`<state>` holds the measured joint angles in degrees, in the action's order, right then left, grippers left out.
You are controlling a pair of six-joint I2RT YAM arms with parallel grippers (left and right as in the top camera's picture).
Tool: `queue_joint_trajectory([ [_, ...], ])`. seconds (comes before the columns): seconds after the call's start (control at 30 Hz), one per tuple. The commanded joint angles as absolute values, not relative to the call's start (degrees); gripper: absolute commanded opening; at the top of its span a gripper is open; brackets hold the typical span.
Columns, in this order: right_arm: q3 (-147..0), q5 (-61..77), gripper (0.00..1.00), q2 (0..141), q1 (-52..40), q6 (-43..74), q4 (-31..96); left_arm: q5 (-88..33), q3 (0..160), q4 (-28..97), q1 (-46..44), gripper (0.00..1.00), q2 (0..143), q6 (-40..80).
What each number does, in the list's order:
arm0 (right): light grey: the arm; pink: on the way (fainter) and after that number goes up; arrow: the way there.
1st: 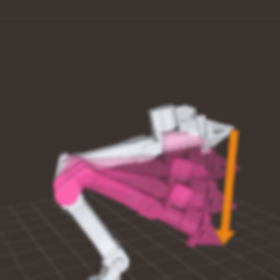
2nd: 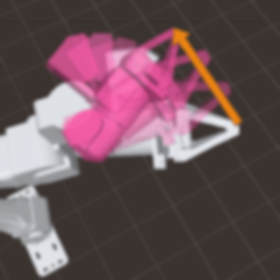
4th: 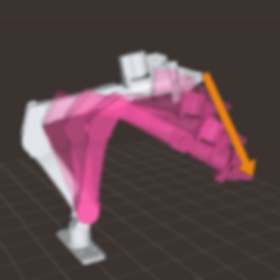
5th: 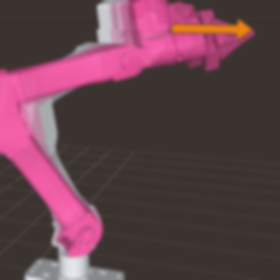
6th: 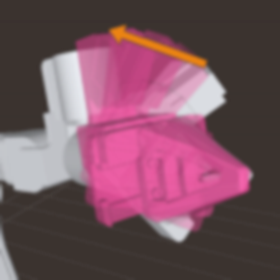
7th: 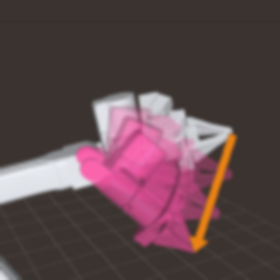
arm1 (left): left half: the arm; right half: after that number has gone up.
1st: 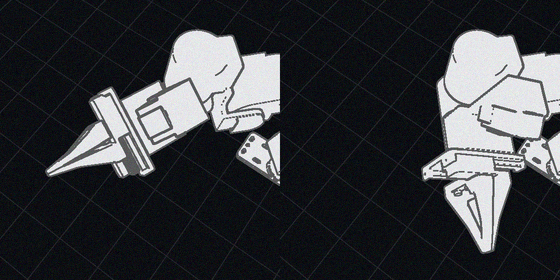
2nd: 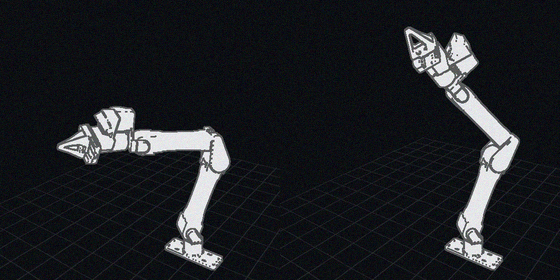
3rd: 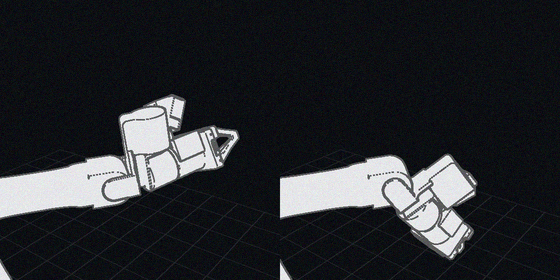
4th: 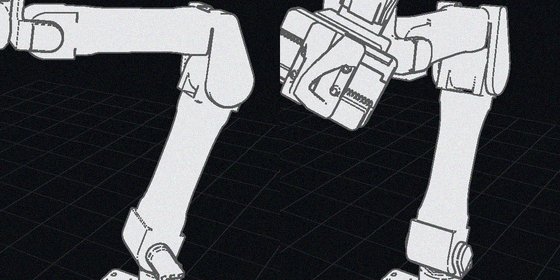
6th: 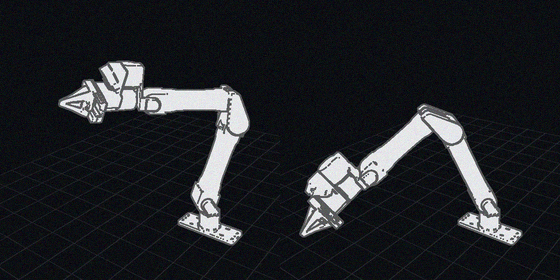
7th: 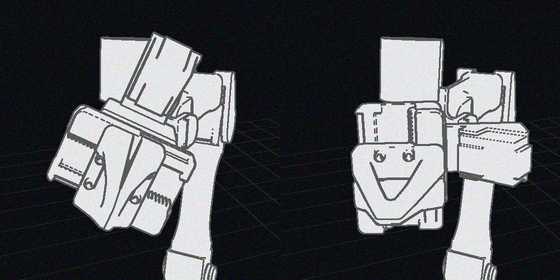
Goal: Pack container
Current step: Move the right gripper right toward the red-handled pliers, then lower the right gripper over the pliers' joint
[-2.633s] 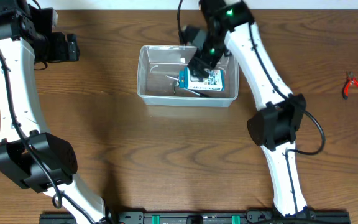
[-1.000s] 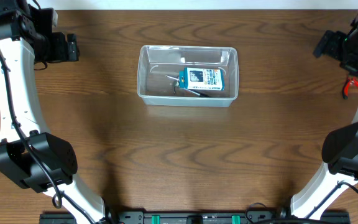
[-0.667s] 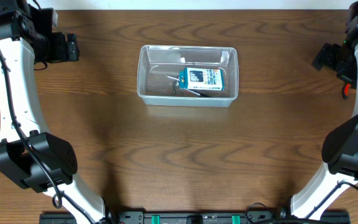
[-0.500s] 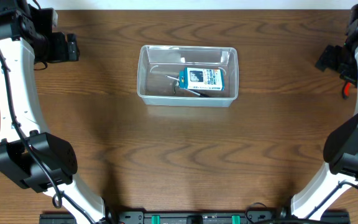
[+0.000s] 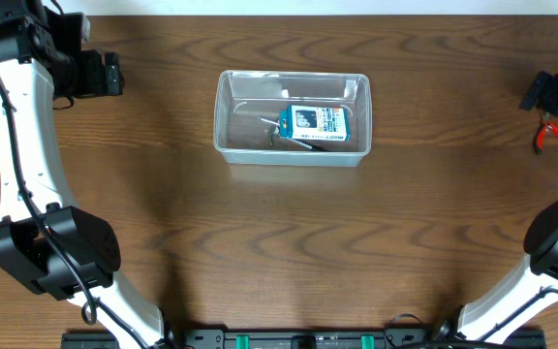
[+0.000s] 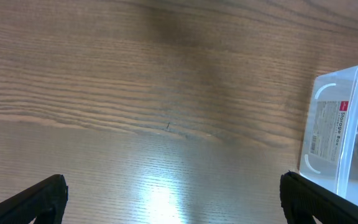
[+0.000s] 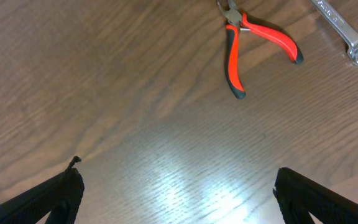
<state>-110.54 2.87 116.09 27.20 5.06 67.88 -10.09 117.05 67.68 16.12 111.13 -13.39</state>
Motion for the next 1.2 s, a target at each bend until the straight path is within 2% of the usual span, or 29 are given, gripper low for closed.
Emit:
queue_joint_trajectory([
  [0.0, -110.1, 4.5, 0.99, 115.5, 27.0, 2.5, 67.9, -9.6, 117.1, 67.9, 16.3, 0.98, 111.0, -13.7],
  [0.6, -110.1, 3.7, 0.99, 124.0, 27.0, 1.9, 65.8, -9.6, 117.1, 67.9, 16.3, 0.98, 111.0, -13.7],
  [0.87, -110.1, -5.9, 0.99, 124.4, 27.0, -2.0, 62.7, -9.6, 117.1, 67.9, 16.3, 0.98, 111.0, -13.7],
  [1.17, -110.1, 0.5, 0.99, 125.0, 27.1, -1.0, 60.4, -9.6, 117.1, 67.9, 16.3, 0.98, 111.0, -13.7],
])
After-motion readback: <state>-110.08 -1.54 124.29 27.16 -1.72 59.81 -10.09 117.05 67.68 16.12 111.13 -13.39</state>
